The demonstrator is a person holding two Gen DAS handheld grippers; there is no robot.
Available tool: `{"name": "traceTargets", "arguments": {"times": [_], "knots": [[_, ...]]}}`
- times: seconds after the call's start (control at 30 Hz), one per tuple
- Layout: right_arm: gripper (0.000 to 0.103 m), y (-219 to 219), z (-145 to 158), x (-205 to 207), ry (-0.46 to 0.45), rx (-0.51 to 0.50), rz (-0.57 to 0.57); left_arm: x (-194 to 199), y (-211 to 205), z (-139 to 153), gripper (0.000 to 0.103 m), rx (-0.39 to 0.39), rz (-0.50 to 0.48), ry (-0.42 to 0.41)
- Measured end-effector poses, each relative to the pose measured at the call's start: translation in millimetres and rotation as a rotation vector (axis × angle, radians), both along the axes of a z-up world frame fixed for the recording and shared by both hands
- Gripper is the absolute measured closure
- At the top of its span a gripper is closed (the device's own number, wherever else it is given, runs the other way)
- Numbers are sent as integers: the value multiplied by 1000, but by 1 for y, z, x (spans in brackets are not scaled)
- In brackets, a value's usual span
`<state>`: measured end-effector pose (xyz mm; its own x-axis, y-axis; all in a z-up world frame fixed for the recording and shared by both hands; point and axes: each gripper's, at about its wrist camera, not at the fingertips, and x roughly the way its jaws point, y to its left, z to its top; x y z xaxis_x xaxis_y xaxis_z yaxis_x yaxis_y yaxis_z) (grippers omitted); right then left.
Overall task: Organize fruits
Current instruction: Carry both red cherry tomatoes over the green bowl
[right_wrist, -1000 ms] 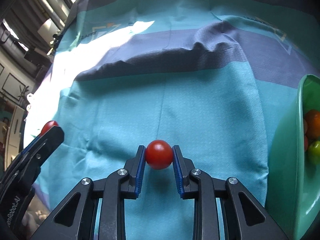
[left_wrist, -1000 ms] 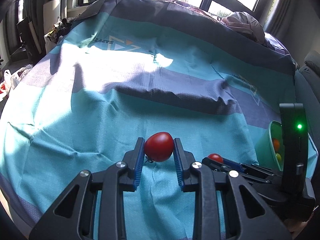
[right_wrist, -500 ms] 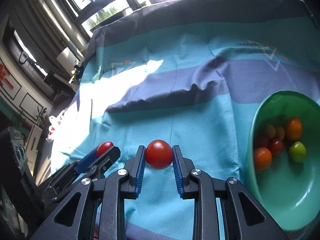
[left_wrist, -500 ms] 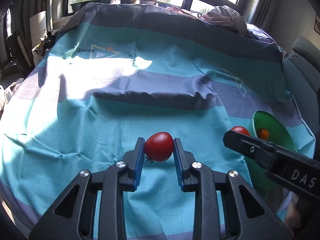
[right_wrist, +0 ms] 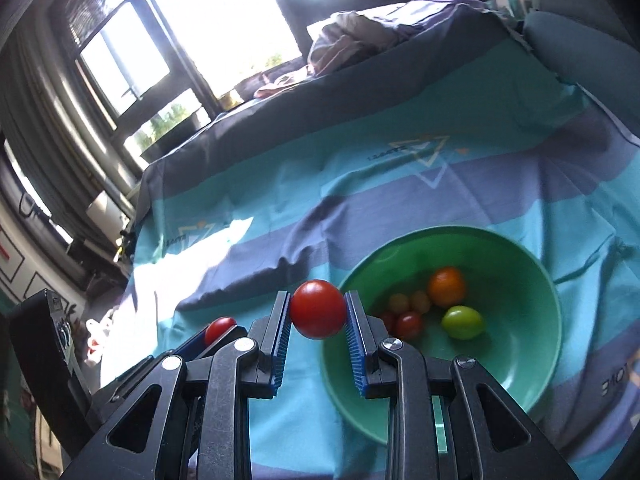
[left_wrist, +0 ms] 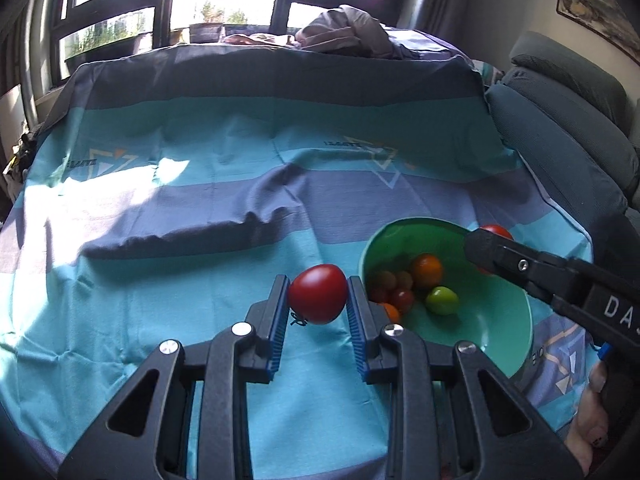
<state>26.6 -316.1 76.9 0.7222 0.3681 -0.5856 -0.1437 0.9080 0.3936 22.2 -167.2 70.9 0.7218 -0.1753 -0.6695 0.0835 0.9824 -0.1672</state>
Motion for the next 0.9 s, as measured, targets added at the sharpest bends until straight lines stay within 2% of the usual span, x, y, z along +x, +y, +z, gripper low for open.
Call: {"name": "traceTargets", "arguments": {"times": [0.23, 0.4, 0.57, 0.9], "knots": [[75, -60, -16, 2, 63, 59, -154, 18, -57, -13, 75, 19, -126, 44], [75, -83, -28, 5, 103, 95, -202, 34, -84, -23, 75, 53, -186, 80], [75, -91, -41, 11, 161, 94, -238, 41, -96, -33, 75, 46, -237, 129], [75, -91, -52, 19, 223, 41, -258, 49, -105, -48, 75, 47, -261, 188]]}}
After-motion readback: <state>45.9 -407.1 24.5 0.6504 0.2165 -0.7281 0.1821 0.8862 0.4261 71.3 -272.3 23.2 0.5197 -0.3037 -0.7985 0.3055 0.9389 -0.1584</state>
